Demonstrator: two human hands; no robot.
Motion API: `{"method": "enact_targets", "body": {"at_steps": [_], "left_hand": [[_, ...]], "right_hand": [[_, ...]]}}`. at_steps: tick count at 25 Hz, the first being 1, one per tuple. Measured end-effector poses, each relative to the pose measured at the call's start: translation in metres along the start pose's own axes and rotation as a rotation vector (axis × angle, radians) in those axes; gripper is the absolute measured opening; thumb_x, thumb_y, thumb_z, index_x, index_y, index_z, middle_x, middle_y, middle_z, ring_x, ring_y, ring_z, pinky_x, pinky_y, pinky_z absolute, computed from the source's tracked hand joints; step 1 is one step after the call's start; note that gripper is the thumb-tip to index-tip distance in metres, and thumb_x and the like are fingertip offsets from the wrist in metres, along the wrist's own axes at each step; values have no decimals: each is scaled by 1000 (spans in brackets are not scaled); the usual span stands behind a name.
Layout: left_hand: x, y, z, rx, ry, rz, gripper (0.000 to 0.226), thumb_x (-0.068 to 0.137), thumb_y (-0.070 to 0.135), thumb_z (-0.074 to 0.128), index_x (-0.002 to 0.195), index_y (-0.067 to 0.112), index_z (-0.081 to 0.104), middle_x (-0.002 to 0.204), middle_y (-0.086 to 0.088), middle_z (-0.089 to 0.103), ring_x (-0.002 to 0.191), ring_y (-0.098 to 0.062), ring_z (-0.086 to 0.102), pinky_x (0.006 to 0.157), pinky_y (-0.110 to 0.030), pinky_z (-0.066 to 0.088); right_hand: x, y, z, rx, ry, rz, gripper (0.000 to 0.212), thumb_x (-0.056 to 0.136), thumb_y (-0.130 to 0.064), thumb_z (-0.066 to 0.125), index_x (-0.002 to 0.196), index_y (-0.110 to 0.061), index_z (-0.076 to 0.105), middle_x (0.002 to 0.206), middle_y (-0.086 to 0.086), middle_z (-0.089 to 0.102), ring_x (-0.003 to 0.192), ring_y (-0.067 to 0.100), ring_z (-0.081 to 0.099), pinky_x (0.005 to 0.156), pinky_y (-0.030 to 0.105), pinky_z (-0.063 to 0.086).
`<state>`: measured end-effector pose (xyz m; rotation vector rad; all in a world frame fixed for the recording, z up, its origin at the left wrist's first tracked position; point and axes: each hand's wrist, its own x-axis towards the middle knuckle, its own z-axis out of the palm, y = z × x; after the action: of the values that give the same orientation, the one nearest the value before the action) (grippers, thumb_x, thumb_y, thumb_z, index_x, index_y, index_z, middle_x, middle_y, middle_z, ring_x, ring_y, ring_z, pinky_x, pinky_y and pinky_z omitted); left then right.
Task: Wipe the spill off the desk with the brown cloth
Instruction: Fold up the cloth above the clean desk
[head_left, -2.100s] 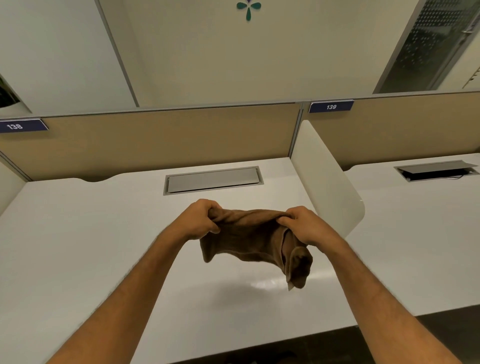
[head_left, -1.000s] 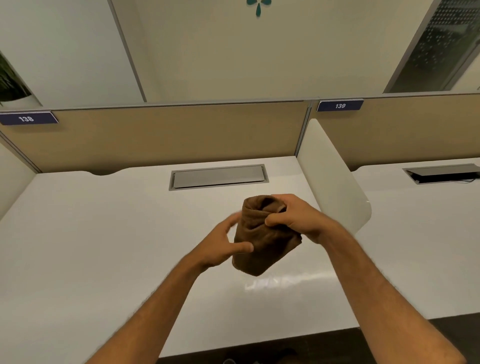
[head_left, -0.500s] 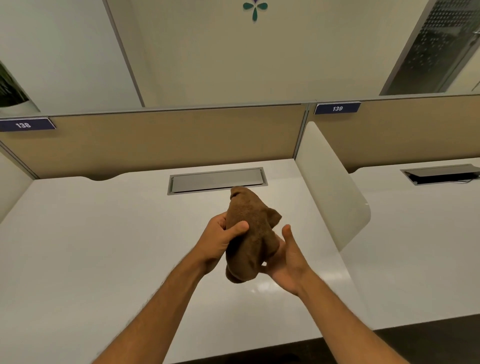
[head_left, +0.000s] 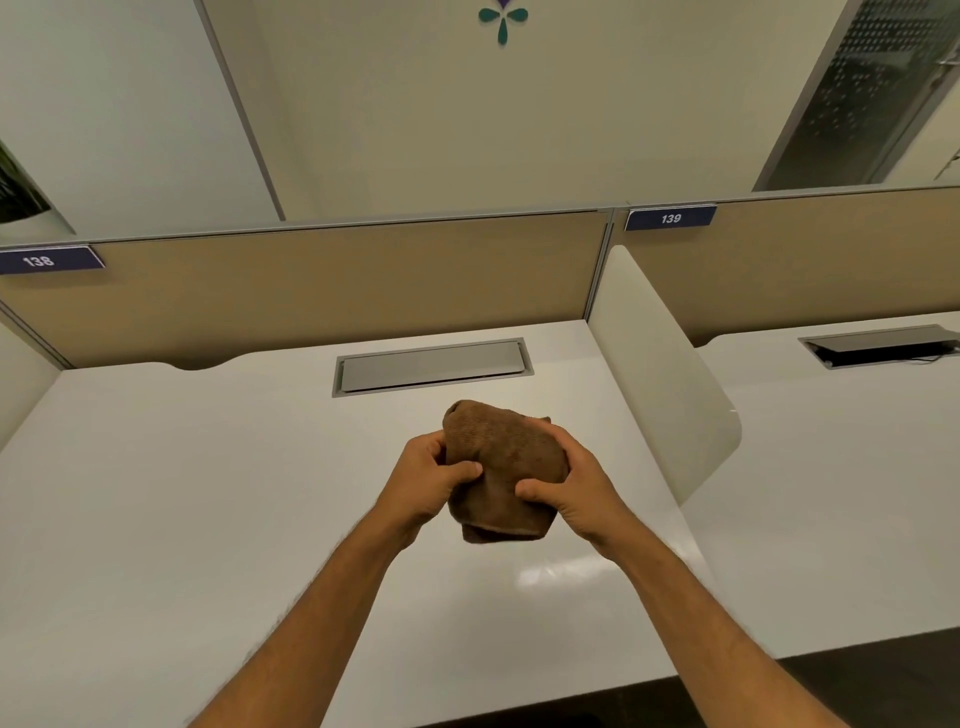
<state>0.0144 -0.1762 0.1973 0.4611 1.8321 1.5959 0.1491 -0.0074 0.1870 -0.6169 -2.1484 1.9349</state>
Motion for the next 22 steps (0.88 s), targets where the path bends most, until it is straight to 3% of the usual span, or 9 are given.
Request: {"method": "enact_targets", "body": {"at_steps": [3,5,8,10,12,15,17,20,22], "left_hand": [[2,-5,0,177,108,37,35,90,13,81,118,27,65,133,9,59,133,-22,55,89,-18,49],[-2,-3,1,262,138,138,46,85,16,86,111,44,60,152,13,44,146,-16,36,108,-29,43],[-7,2,-2,252,38,225,48,88,18,84,116,50,62,148,27,49,152,-9,32,123,-43,33],[-7,1,-1,199,6,231,35,91,28,81,122,36,67,136,14,67,135,-16,59,114,-46,50],[-11,4,6,149,-30,227,34,89,43,72,119,30,66,120,6,73,112,-19,71,94,-40,63],[-9,7,15,83,-35,189,27,96,48,64,117,32,57,113,2,73,101,-19,75,75,-29,63],[-7,8,16,-7,-20,140,20,104,44,57,120,37,48,109,1,77,94,-18,77,69,-27,61],[-8,7,11,0,-94,84,42,97,59,60,129,43,38,113,0,76,94,-18,78,72,-34,64],[-9,5,7,86,-197,43,79,78,73,69,141,48,29,128,5,68,107,-17,73,85,-33,64]], "right_hand": [[4,-3,-9,-117,55,-52,56,81,-13,83,121,-48,62,121,-13,64,114,14,62,83,25,61],[5,-5,-14,-149,128,-70,46,80,-17,85,110,-47,67,115,-12,65,109,12,64,79,19,58],[3,-6,-23,-159,137,-65,31,78,-29,88,101,-39,69,120,-11,54,109,9,60,76,15,55],[-1,-8,-28,-44,58,-35,40,75,-42,88,107,-29,69,129,-12,54,110,14,63,78,25,59],[-2,-9,-29,163,27,-2,50,69,-46,85,112,-23,70,123,-3,67,106,23,69,75,33,60],[-6,-7,-19,494,5,86,72,65,-42,85,126,-12,62,121,12,72,114,35,68,82,40,61],[-9,-3,-12,541,-43,128,85,61,-40,92,135,-16,57,128,9,70,118,29,67,85,38,61],[-11,-1,-10,455,-49,161,69,70,-19,91,133,-17,61,121,8,74,110,25,72,80,35,61],[-9,-1,-15,424,-30,154,59,75,-17,84,130,-16,64,118,10,76,111,31,71,80,36,61]]}}
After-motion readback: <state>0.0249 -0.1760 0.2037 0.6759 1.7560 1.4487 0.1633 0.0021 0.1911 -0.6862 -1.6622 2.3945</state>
